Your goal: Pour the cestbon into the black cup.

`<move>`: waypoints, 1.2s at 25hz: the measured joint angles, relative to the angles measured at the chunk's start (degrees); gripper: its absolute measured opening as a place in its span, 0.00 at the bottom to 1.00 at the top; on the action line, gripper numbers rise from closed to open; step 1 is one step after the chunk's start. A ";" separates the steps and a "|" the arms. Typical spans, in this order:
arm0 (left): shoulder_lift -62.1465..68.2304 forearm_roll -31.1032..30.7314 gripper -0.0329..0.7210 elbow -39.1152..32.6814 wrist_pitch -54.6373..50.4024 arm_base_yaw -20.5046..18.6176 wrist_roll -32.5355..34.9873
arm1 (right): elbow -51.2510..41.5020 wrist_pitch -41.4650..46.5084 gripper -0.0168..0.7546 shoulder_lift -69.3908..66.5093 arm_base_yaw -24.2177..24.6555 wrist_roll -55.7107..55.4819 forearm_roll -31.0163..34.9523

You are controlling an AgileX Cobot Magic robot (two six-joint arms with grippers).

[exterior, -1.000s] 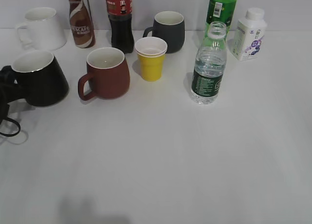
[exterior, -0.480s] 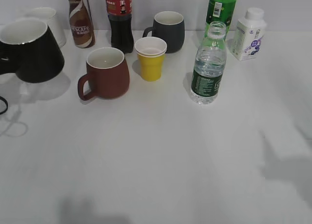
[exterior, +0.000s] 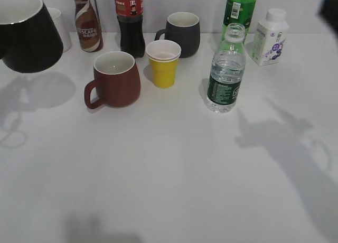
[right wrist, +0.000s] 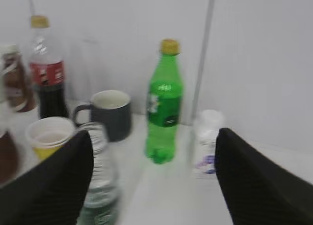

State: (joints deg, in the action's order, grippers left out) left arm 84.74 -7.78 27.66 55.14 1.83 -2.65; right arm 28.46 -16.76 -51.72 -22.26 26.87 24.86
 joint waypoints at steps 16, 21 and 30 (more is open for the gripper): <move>-6.35 -2.83 0.10 -0.02 -4.28 0.00 0.00 | -1.03 -25.30 0.80 -33.23 -7.67 -15.83 -9.08; -6.35 -3.02 0.10 -0.02 -4.40 0.00 0.00 | -1.03 -30.06 0.80 -39.22 -7.67 -23.70 -14.74; -6.35 -4.76 0.10 -0.02 -4.40 0.00 0.00 | 2.02 -34.21 0.85 -46.88 -7.67 -29.21 -14.26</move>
State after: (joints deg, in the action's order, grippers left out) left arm 78.39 -12.53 27.64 50.74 1.83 -2.65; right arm 30.48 -50.97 -98.61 -29.93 -2.34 10.60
